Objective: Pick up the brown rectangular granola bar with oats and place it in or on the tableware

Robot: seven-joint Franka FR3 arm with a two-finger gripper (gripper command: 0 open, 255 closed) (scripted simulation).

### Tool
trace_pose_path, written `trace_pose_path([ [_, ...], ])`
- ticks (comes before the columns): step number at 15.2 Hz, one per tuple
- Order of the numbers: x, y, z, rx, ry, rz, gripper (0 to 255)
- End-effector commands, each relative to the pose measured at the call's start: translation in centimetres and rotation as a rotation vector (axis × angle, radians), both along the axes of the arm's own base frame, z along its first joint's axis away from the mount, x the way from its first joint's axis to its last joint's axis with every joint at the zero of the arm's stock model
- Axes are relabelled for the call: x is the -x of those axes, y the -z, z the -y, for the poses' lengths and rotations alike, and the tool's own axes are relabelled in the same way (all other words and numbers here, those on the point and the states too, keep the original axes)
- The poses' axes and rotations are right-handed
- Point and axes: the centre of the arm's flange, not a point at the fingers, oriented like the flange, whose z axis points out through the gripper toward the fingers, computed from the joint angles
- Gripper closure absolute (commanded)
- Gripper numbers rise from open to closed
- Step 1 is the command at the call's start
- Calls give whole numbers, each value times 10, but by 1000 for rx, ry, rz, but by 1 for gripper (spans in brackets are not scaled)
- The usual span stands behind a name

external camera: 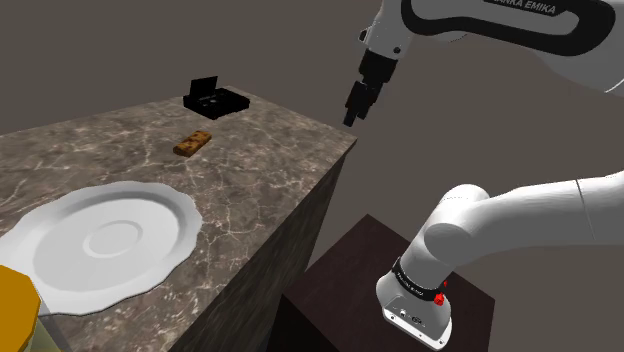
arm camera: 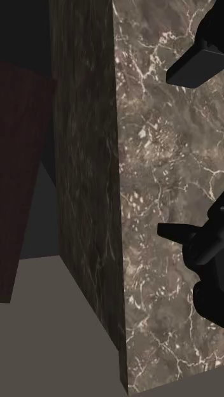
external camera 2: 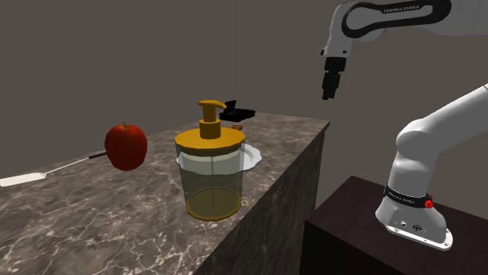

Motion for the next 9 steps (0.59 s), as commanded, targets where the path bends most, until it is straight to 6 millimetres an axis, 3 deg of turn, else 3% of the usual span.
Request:
trace_pose_path([
  [1,0,0,0,0,0,0,0],
  [9,-39,21,-98,-2,293,-21,0],
])
